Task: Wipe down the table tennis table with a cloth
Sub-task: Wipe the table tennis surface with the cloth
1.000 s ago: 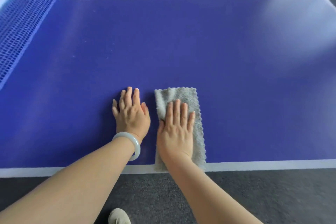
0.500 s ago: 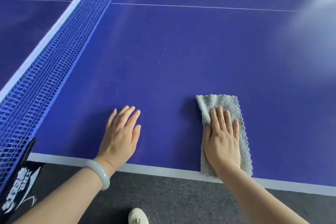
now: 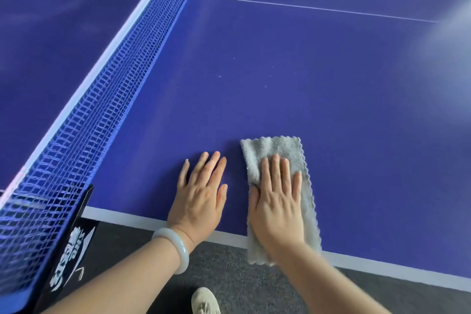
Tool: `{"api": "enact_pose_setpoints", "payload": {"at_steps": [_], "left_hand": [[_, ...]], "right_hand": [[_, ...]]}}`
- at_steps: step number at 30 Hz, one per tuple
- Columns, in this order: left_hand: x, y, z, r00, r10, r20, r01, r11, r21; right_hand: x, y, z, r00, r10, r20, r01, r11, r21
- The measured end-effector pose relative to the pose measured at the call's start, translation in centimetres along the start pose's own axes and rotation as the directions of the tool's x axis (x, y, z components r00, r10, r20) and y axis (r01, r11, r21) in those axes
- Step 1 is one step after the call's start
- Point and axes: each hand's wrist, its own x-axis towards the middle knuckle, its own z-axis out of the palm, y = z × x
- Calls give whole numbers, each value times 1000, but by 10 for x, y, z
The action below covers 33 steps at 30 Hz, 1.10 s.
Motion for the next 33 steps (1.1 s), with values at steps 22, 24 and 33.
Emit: {"api": "enact_pose_setpoints", "payload": {"at_steps": [22,24,33], "left_hand": [[1,0,3,999,7,-31,-8,1000,-21],[2,0,2,1000,-2,-11,2,1000,-10],[59,16,-13,993,77,-89,-73,996,47]], "right_hand": [[88,76,-34,938,345,-43,-346,938,-17],[113,56,-28,891,453,-21,-453,892,3],[121,119,-49,948,-294,121,304,950,-73]]}}
